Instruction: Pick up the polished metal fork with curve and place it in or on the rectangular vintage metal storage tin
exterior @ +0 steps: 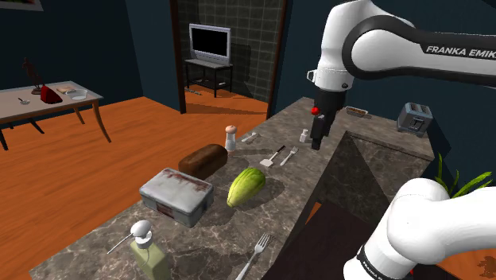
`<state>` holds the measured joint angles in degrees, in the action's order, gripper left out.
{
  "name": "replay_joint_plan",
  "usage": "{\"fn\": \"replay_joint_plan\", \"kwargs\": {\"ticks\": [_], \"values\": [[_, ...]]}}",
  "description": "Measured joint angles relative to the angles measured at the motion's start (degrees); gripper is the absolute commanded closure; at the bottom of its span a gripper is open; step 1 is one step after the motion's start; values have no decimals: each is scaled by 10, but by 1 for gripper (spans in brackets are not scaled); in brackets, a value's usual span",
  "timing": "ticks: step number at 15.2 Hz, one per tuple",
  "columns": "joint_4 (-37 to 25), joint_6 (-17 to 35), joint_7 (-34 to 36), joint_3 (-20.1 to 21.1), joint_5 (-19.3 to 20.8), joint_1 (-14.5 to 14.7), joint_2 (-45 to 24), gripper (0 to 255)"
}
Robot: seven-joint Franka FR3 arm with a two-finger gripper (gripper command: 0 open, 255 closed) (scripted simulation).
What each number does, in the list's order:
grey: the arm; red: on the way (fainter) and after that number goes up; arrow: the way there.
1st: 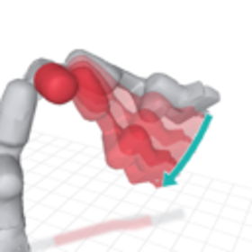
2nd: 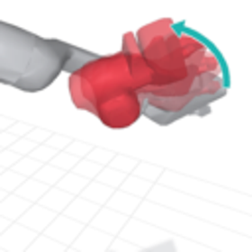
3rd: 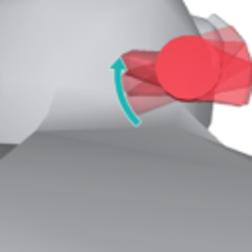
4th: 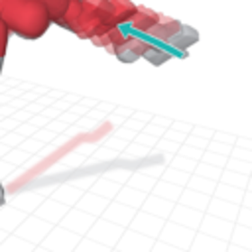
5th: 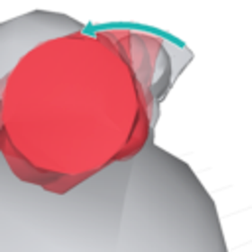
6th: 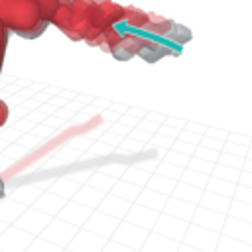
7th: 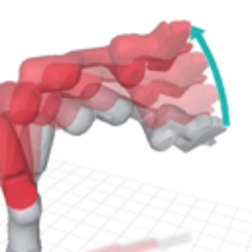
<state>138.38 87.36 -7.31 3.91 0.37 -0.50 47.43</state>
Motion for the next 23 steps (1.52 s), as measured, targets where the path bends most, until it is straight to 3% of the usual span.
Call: {"fn": "replay_joint_plan", "kwargs": {"ticks": [2,9,23], "values": [[6,10,-7,0,0,4,-4,0],[98,144,-104,0,3,58,-41,0],[220,481,-303,12,12,165,-243,0]]}}
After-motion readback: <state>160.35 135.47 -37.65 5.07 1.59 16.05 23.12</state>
